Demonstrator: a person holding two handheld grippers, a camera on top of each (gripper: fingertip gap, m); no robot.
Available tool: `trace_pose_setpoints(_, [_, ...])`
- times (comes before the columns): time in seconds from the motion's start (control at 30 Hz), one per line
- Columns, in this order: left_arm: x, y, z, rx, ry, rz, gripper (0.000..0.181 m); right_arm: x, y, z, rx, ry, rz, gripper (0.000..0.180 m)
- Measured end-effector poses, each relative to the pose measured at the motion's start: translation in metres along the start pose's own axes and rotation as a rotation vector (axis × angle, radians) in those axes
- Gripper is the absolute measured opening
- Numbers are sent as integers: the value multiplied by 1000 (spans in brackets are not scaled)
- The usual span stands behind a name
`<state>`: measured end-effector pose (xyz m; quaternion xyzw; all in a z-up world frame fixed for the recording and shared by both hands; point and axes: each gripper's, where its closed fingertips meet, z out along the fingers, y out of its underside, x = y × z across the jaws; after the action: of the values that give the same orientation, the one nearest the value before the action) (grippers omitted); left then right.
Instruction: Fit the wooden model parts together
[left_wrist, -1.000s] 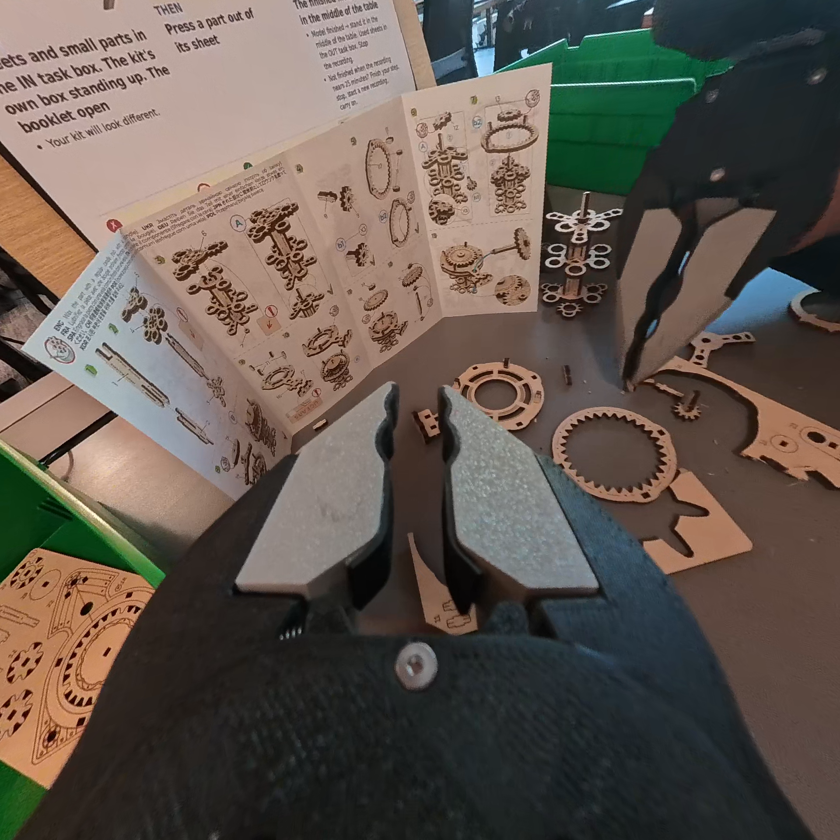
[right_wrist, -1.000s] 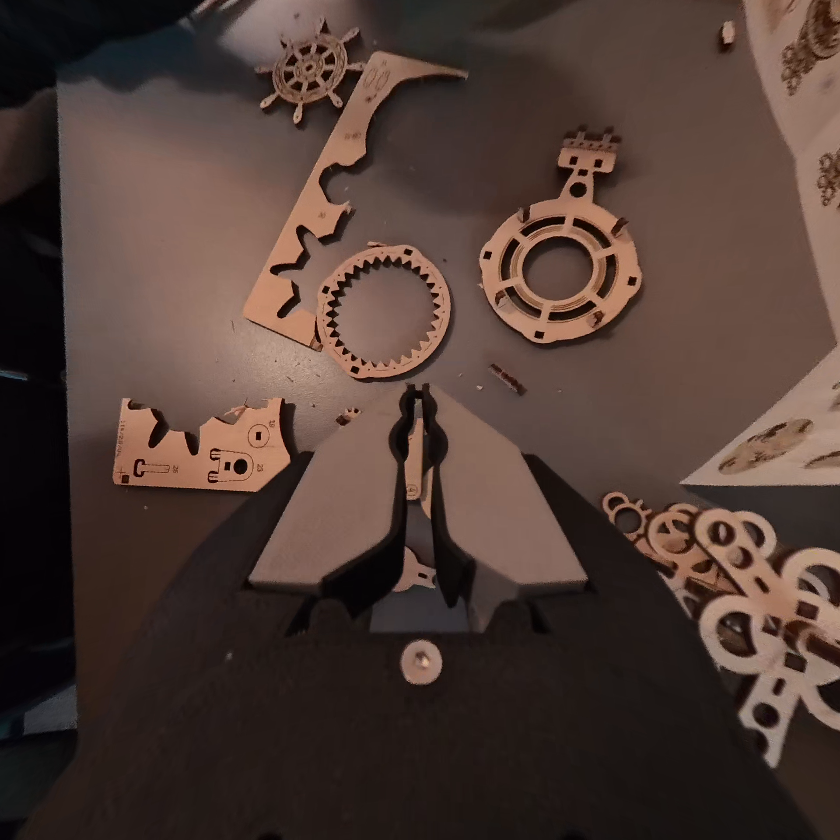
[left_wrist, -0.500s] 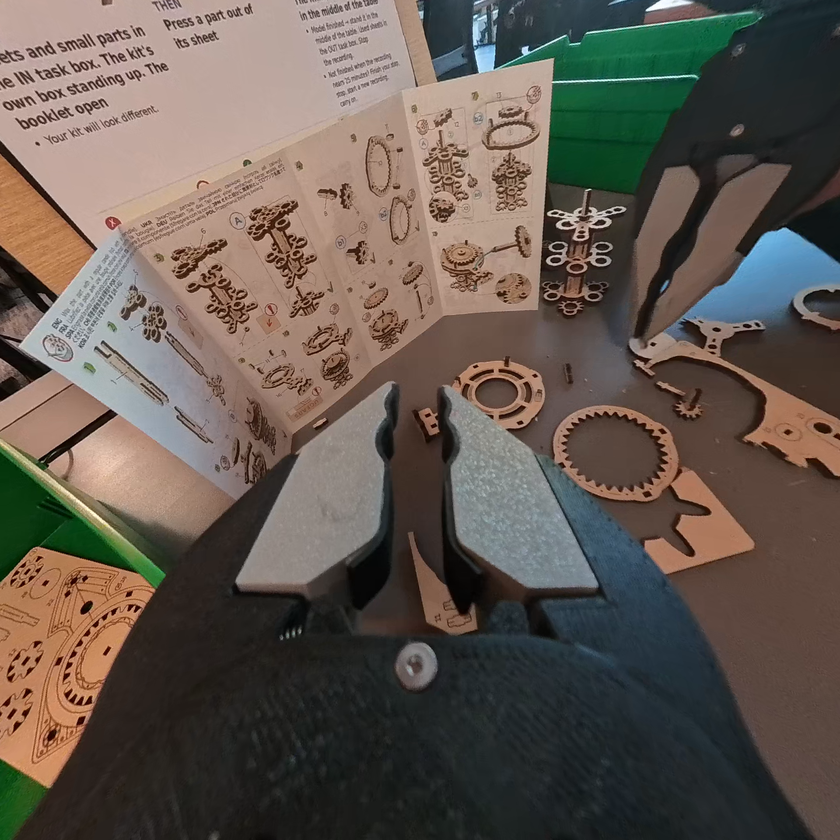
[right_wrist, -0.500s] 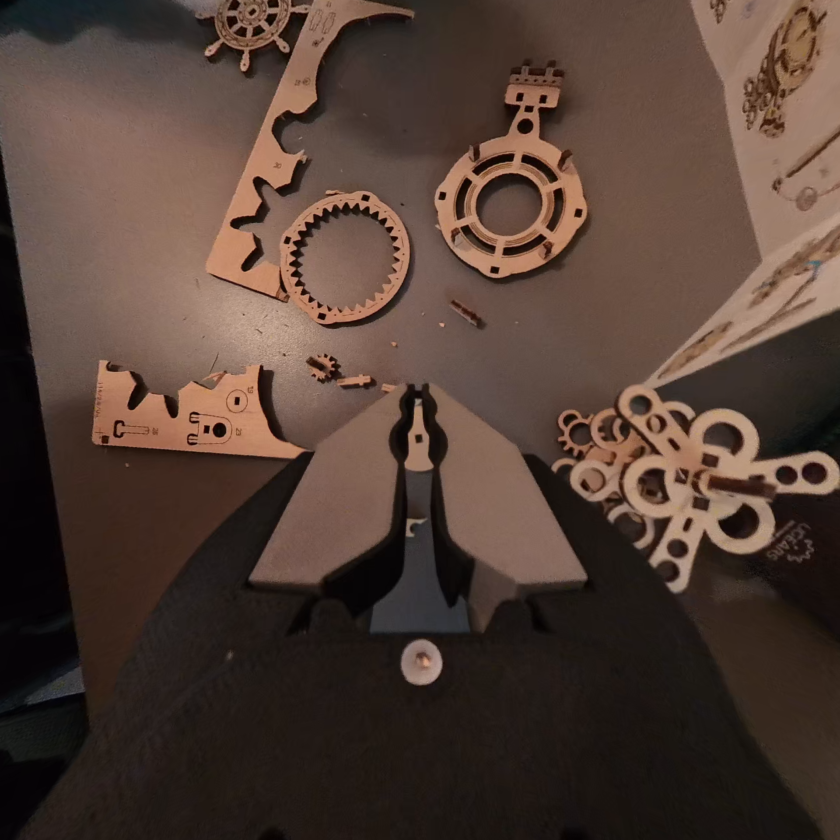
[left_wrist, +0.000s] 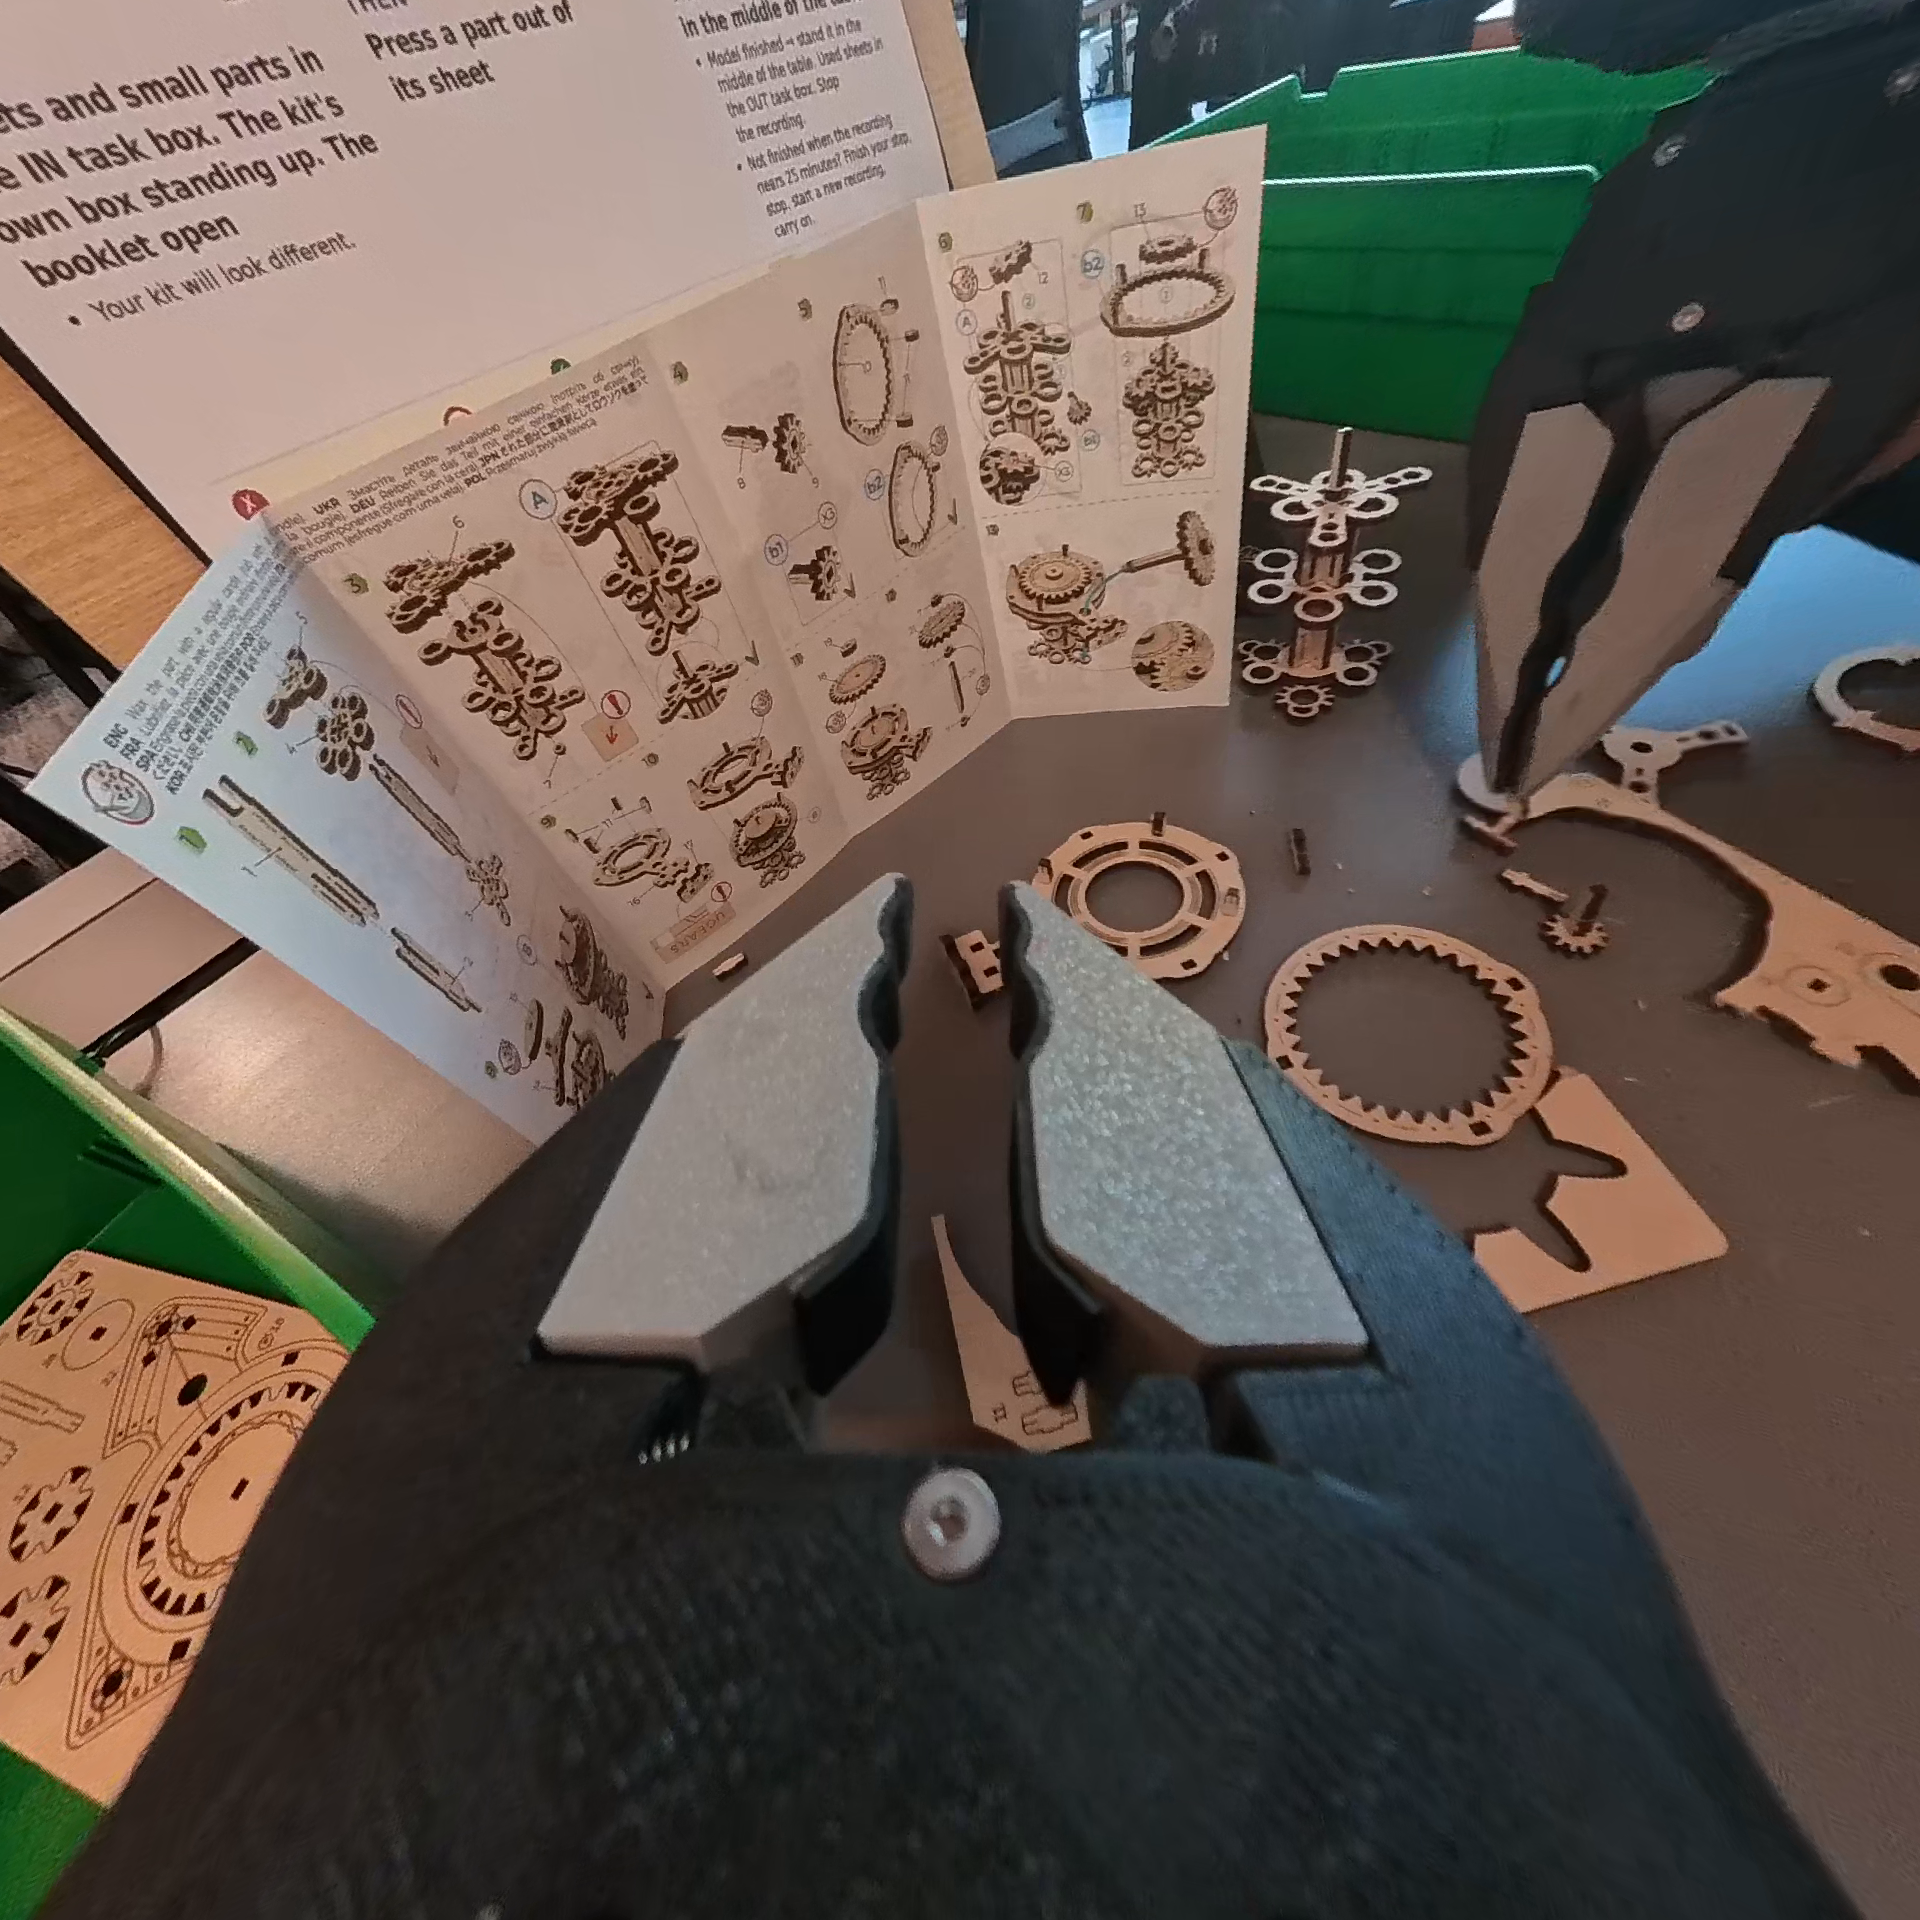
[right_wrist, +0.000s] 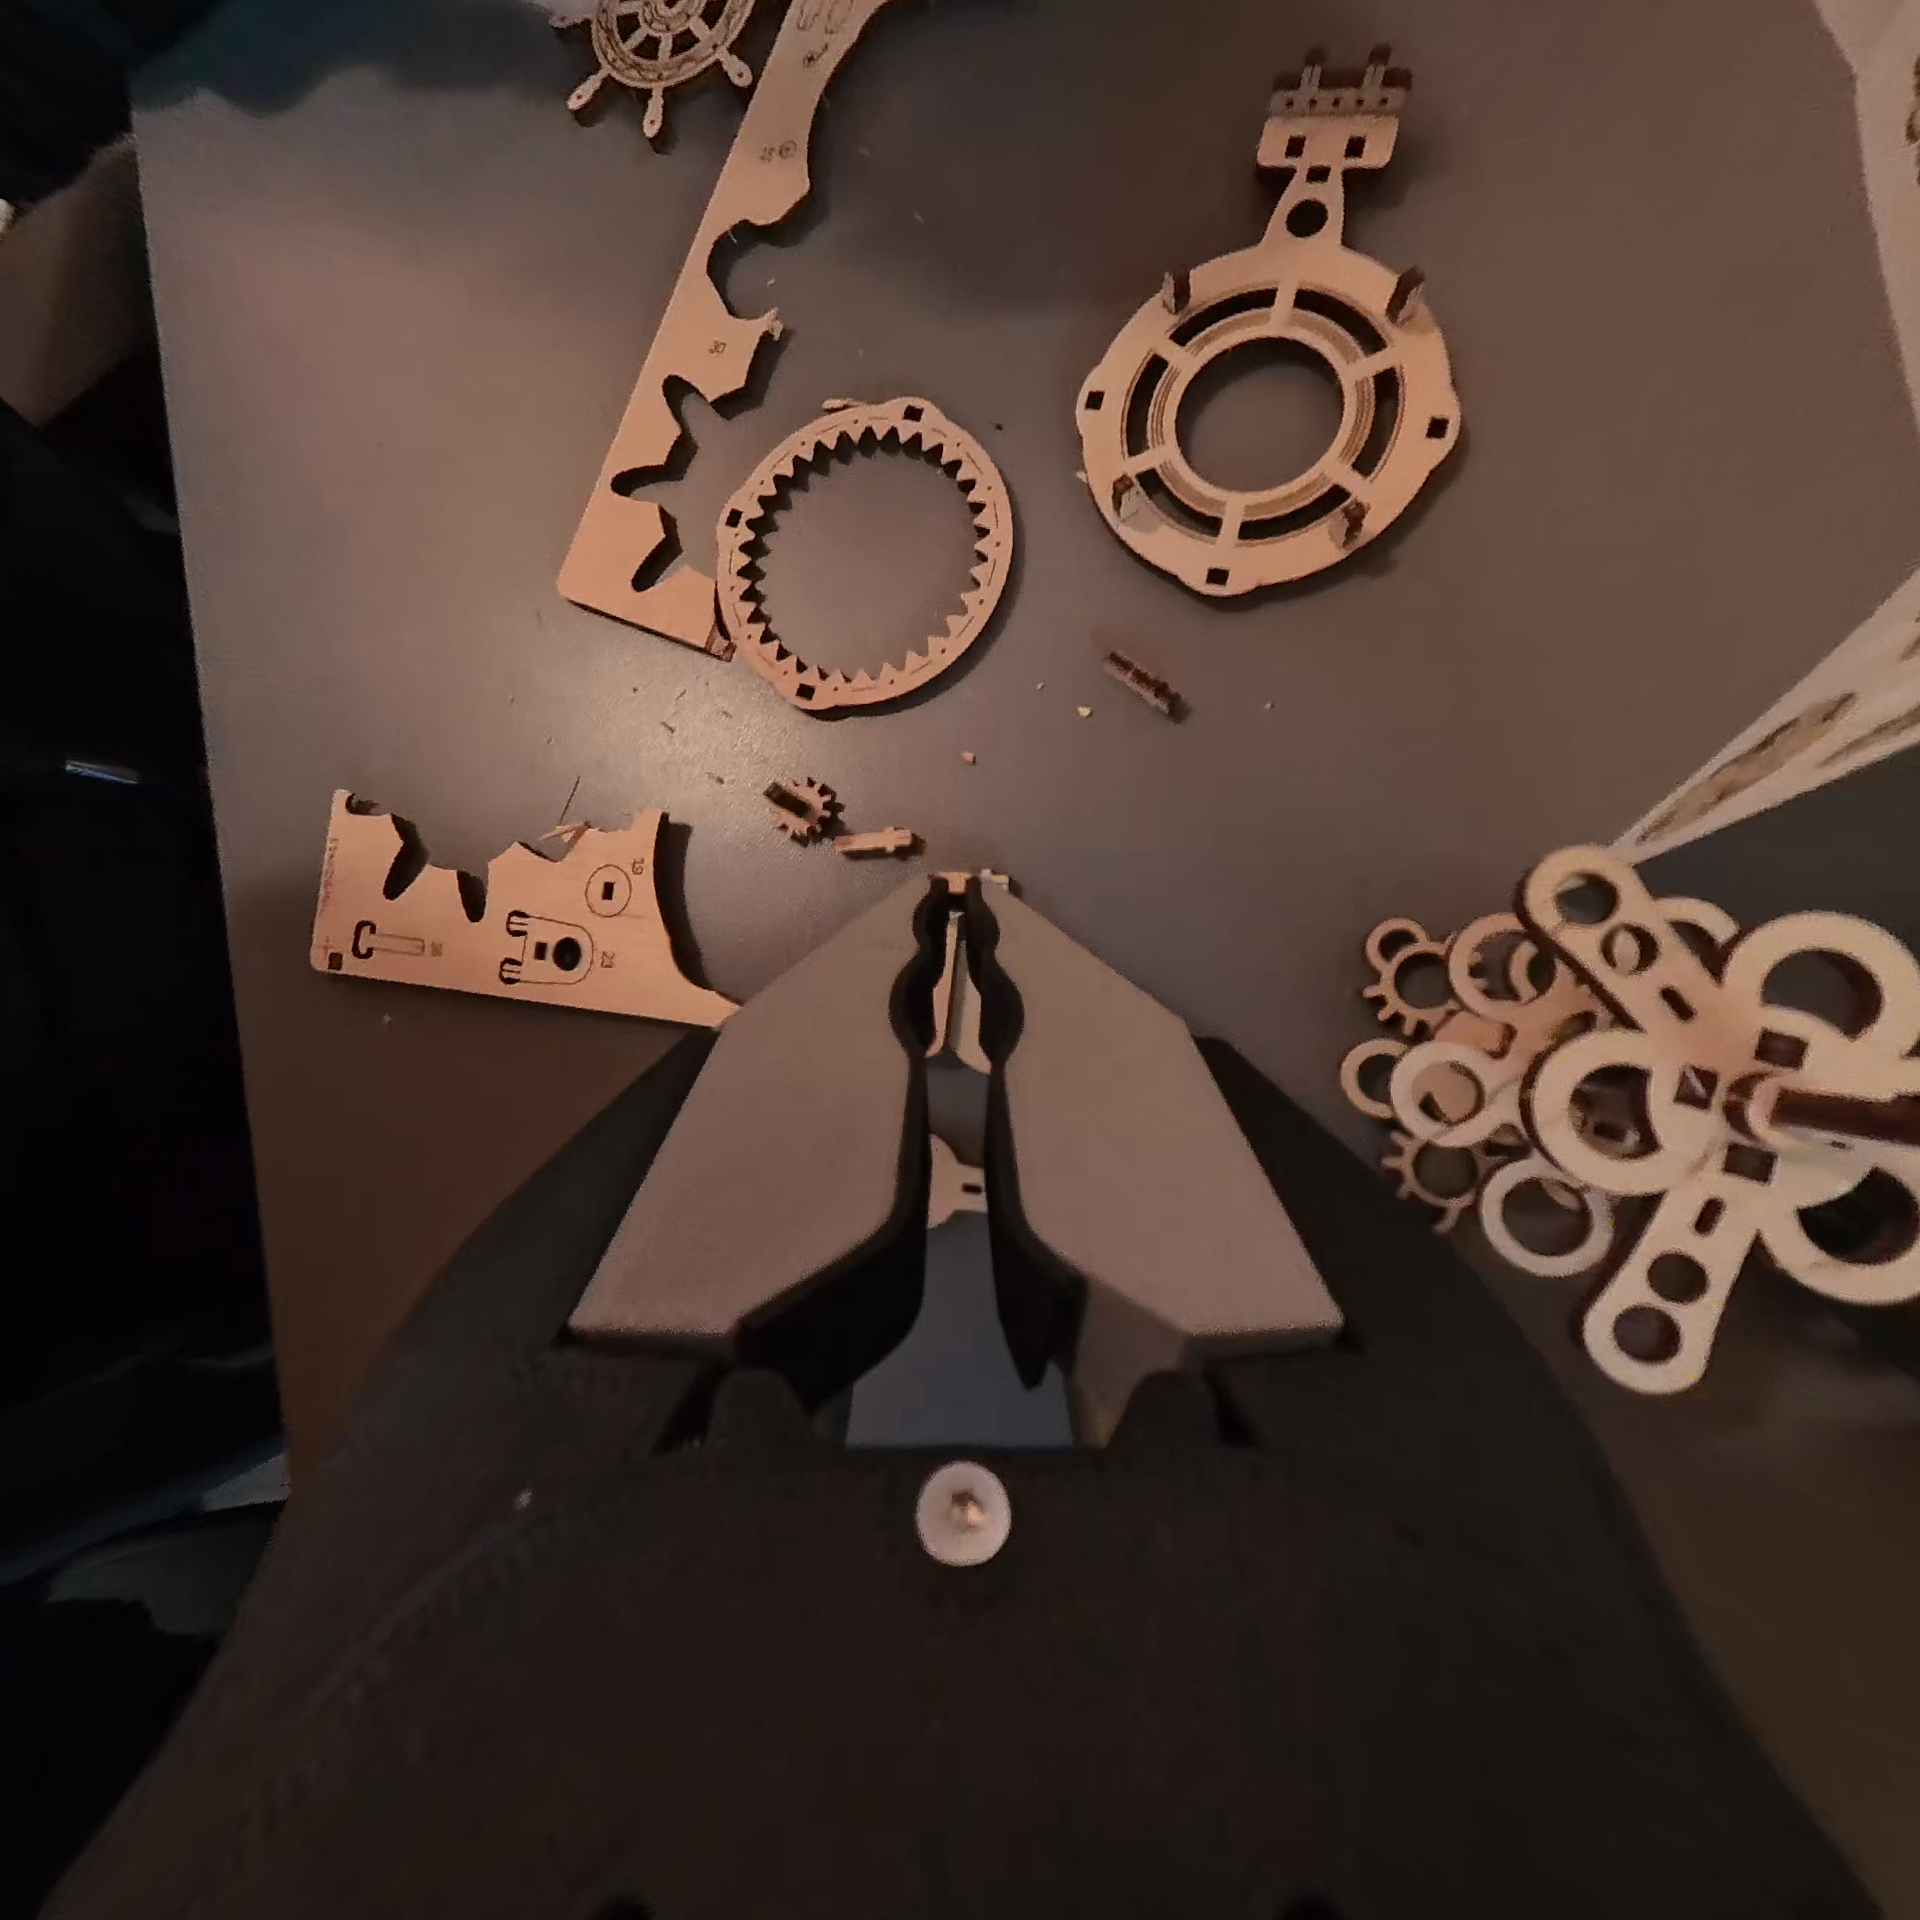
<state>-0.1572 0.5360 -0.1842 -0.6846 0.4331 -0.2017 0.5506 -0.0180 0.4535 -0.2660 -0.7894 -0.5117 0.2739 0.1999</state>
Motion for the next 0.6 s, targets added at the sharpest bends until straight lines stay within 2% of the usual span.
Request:
trace_pose_setpoints(0.3, [0, -1, -1, 3, 0, 1, 13, 2, -2, -9, 53, -24, 44, 0])
trace_pose_setpoints(0.6, [0, -1, 0, 1, 0, 3, 13, 4, 0, 9, 3, -6, 27, 0])
